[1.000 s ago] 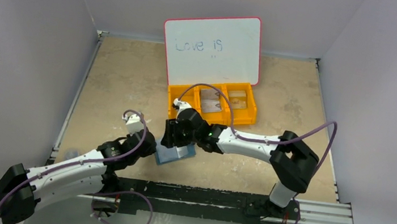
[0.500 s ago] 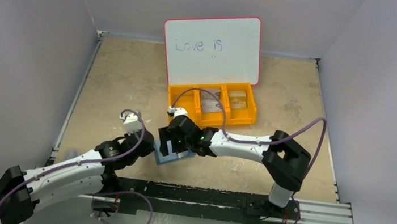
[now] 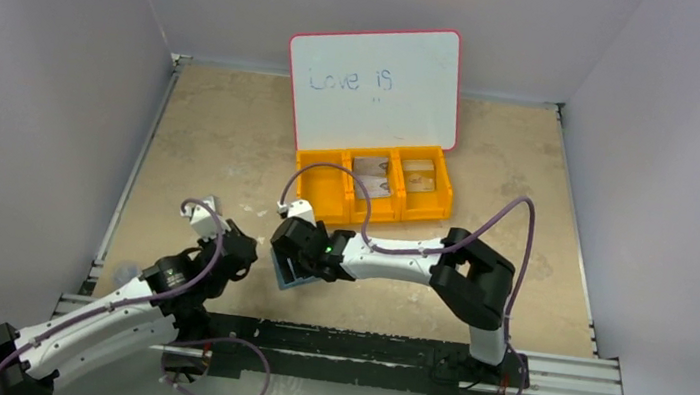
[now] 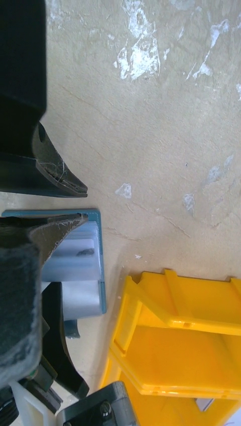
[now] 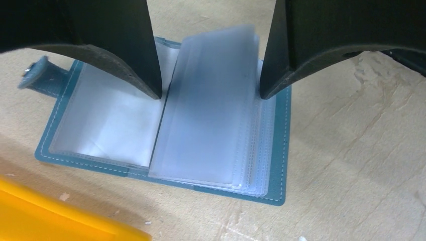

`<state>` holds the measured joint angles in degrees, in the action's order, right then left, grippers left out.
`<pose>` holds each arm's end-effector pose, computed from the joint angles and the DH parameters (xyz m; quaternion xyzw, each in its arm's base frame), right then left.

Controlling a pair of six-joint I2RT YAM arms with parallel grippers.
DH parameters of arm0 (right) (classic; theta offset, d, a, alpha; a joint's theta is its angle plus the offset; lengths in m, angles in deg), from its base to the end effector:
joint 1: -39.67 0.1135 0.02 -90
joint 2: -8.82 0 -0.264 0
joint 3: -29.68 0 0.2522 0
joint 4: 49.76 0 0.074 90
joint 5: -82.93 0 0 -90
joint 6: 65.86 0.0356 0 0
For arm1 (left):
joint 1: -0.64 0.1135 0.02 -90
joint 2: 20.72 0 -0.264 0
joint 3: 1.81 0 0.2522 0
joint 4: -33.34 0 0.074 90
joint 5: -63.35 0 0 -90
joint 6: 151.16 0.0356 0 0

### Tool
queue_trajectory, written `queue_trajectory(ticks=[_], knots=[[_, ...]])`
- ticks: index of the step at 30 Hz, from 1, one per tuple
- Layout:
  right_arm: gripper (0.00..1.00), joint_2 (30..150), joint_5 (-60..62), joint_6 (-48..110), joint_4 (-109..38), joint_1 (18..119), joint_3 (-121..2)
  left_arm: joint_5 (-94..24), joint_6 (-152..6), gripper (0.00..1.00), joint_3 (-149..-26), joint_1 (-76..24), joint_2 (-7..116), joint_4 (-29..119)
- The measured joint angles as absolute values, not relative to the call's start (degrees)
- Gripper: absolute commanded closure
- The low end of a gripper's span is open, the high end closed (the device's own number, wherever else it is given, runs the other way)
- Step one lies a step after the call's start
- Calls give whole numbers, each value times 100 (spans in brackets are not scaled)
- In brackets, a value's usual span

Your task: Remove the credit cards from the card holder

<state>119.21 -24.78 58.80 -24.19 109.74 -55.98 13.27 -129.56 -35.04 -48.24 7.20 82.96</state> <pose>0.1499 0.3817 0.1724 -0.2328 0.9013 0.1773 0.3195 0.0898 -0.0681 0.1897 -0.2775 0.8312 -0.1479 0.4585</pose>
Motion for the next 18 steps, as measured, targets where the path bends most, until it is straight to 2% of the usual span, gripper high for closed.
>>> queue_trajectory(ticks=[4, 12, 18], knots=[[34, 11932, -2633, 5952, -2296, 10980, -5622, 1325, -12956, 82, -3504, -4824, 878, 8307], [27, 11608, -2474, 6114, -2399, 10980, -5346, 1292, -12945, 82, -3504, -4824, 1068, 8213], [33, 11307, -2439, 6256, -2500, 10980, -5274, 1220, -12908, 82, -3504, -4824, 1131, 8069]])
